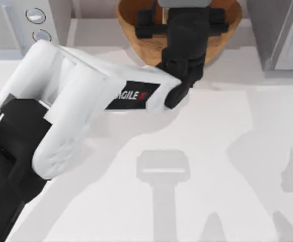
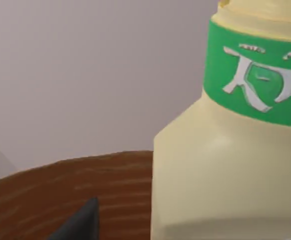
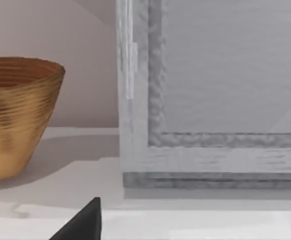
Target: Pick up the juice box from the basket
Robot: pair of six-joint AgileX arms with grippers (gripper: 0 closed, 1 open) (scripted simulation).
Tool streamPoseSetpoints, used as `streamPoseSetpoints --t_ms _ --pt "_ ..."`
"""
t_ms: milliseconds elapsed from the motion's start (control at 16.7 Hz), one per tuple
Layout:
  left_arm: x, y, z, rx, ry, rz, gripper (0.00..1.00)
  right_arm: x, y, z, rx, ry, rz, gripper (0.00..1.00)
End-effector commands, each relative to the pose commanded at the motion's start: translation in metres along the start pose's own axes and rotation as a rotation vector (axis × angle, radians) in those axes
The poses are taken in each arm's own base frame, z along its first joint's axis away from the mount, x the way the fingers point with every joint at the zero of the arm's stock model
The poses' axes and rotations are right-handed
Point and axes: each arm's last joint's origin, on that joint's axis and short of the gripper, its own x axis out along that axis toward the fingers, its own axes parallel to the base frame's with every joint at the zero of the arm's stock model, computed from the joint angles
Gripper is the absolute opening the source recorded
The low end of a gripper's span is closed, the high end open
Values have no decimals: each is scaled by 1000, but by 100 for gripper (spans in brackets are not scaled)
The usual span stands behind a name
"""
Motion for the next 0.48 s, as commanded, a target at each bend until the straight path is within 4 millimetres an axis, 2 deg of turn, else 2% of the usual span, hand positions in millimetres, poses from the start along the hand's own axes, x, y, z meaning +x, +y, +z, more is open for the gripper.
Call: streamPoseSetpoints --t_ms 180,480 --pt "9 -2 -5 12 12 -3 100 0 0 0 0 0 0 100" --pt "37 -3 -7 11 12 -3 100 0 0 0 0 0 0 100"
